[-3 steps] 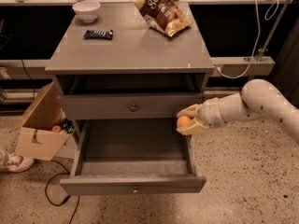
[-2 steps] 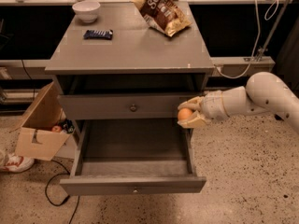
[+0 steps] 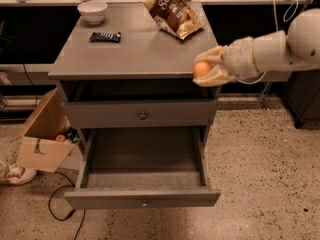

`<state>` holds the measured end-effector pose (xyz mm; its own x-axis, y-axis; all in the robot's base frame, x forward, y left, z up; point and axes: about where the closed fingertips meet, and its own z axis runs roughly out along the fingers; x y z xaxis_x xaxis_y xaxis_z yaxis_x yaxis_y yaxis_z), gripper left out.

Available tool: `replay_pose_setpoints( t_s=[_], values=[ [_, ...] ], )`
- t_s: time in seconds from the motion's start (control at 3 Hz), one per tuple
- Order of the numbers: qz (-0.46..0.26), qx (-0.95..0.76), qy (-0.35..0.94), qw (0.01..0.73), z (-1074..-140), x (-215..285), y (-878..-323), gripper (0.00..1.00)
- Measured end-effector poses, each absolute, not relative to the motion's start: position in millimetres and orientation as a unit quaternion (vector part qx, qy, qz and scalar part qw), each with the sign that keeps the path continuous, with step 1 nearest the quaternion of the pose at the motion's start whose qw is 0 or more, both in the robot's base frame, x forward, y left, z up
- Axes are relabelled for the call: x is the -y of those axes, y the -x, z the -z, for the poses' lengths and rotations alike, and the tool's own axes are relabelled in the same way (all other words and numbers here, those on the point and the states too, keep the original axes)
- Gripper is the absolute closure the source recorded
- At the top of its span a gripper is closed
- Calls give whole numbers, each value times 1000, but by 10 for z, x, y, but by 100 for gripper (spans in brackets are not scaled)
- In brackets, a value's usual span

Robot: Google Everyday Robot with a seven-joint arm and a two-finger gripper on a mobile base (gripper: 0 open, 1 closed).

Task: Pick orange from middle drawer and place on counter

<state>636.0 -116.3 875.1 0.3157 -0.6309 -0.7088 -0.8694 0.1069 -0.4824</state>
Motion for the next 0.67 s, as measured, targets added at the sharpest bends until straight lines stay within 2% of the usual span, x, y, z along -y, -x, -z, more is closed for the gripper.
replay_pose_setpoints(
  t_s=[0.67],
  values=[
    [-119, -622, 577, 515, -9128, 1184, -7422, 100]
  ],
)
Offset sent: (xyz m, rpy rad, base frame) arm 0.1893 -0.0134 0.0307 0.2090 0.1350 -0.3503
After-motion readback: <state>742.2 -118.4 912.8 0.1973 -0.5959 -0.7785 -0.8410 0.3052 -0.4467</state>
